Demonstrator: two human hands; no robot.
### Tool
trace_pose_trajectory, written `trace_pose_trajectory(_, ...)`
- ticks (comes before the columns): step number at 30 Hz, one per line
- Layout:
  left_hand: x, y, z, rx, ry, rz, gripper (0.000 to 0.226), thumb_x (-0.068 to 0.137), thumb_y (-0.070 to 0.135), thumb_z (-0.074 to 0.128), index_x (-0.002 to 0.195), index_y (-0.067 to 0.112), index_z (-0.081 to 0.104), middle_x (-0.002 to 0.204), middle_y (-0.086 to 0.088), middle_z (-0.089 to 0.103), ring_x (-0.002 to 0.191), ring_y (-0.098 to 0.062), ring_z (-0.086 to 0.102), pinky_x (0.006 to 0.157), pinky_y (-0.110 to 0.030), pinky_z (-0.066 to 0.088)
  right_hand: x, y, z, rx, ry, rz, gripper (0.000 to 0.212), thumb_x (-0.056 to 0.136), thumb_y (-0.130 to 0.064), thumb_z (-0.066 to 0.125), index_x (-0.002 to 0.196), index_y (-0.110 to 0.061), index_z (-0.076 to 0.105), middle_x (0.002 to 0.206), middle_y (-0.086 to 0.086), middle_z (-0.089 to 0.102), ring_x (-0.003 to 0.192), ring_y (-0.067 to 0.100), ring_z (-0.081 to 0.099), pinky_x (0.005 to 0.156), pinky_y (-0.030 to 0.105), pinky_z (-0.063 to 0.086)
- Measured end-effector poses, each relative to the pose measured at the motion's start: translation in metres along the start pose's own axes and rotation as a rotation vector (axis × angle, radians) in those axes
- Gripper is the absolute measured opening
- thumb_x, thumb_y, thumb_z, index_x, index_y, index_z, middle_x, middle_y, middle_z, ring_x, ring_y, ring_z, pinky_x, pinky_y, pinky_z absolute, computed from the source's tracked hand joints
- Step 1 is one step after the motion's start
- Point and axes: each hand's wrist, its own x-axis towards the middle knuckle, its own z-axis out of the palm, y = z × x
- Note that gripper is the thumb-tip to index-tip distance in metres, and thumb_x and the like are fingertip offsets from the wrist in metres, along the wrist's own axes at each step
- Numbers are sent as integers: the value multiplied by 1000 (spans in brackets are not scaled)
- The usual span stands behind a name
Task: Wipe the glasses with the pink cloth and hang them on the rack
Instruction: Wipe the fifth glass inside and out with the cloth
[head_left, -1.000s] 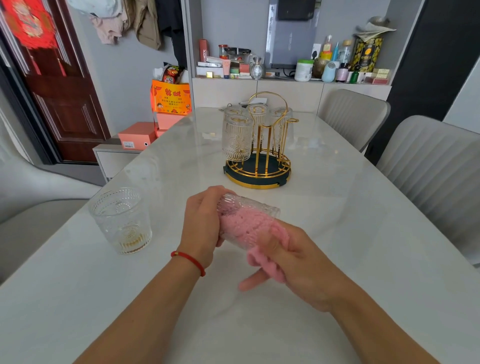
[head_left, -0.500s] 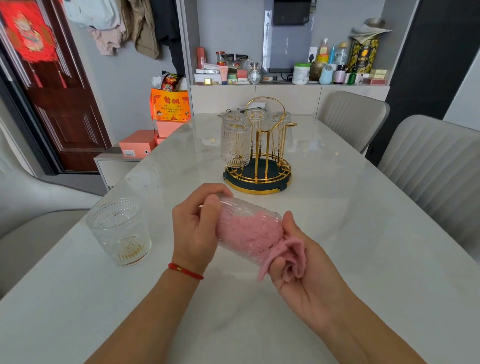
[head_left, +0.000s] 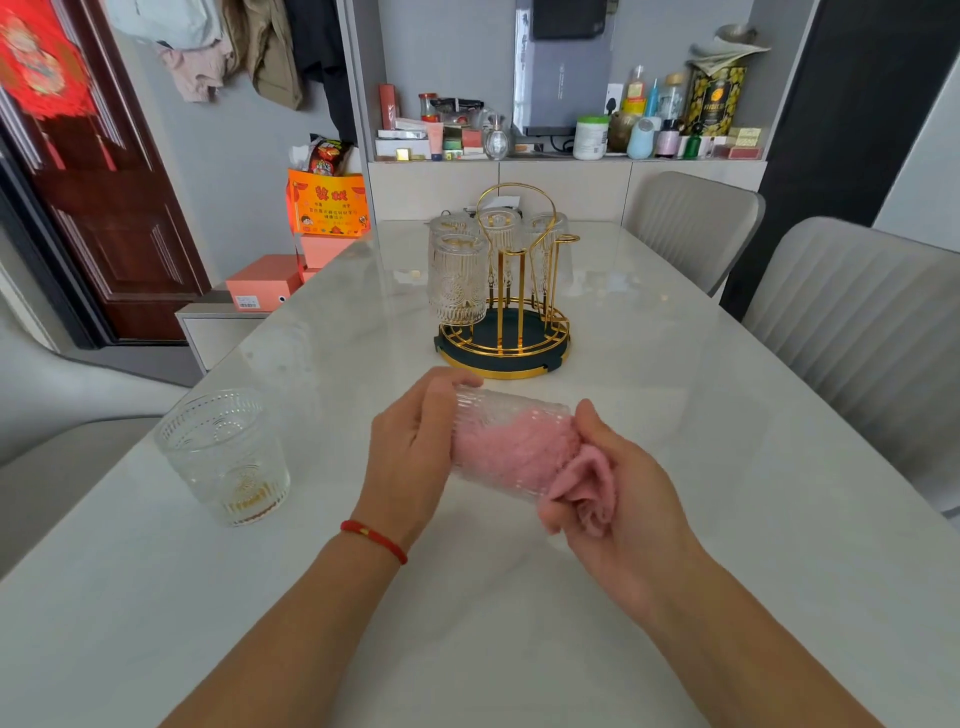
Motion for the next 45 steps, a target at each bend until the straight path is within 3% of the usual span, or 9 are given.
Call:
trace_pose_trajectory(5, -1, -9, -2, 91, -97, 312, 48, 102, 43, 29, 130, 28, 65, 90, -7, 66, 76, -19, 60, 65, -29, 48, -3, -17, -6, 195, 9, 128, 51, 98, -36, 57, 53, -13, 51, 41, -1, 39, 26, 9, 37, 27, 17, 32)
trace_pose_trajectory(8, -5, 6, 4, -216, -237, -216, 45, 88, 51, 37, 114, 39, 70, 78, 0, 62, 66, -22, 55, 56, -31, 44, 3, -13, -9, -66, -27, -56, 59, 101, -41, 51, 71, 9, 57, 45, 12, 47, 34, 21, 46, 33, 23, 43)
trace_pose_trajectory(11, -6, 9, 9, -239, -262, -540, 55, 102, 59, 32, 94, 16, 65, 52, -2, 36, 44, -16, 25, 50, -24, 19, 6, -7, -8, -208, -29, -196, 68, 103, -41, 48, 63, 14, 58, 49, 15, 46, 46, 29, 49, 38, 31, 51)
trace_pose_trajectory(19, -6, -12, 2, 71, -113, 183, 35, 103, 48, 27, 111, 32, 57, 74, 0, 51, 63, -16, 52, 50, -41, 45, -1, -23, -12, 297, -11, 224, 44, 92, -23, 60, 53, -14, 43, 40, -4, 32, 24, 6, 34, 27, 15, 35)
trace_pose_trajectory(22, -5, -7, 5, -25, -184, -40, 30, 101, 42, 32, 110, 36, 60, 88, 0, 58, 78, -26, 57, 51, -38, 52, 2, -25, -17, 227, -25, 178, 49, 99, -29, 56, 55, -14, 42, 42, -1, 32, 27, 9, 35, 28, 18, 35)
trace_pose_trajectory(27, -1, 4, 10, -194, -282, -509, 58, 107, 56, 28, 97, 9, 61, 52, -1, 35, 47, -16, 28, 46, -21, 26, 6, -20, -17, -105, -6, -8, 54, 101, -41, 53, 68, 1, 56, 51, 12, 48, 37, 21, 52, 37, 25, 44)
trace_pose_trajectory(34, -6, 0, 3, -97, -270, -33, 33, 103, 41, 33, 121, 37, 61, 96, 14, 62, 78, -18, 57, 60, -26, 50, 2, -34, -18, 358, 46, 165, 40, 103, -25, 50, 64, -18, 41, 35, -5, 36, 24, 8, 40, 27, 18, 37)
trace_pose_trajectory(40, -4, 1, 2, -202, -328, -144, 34, 110, 42, 40, 130, 32, 65, 110, 5, 67, 83, -20, 61, 68, -36, 58, 2, -33, -20, 203, 67, 75, 65, 102, -34, 52, 41, -13, 43, 36, -1, 33, 27, 12, 39, 33, 19, 40)
trace_pose_trajectory(45, 2, -1, -14, -169, -447, -73, 44, 103, 30, 47, 146, 30, 55, 119, 10, 72, 108, -18, 67, 89, -38, 60, 12, -39, -33, 484, 68, 175, 37, 102, -26, 53, 67, -16, 51, 38, -7, 45, 29, 7, 48, 29, 19, 43)
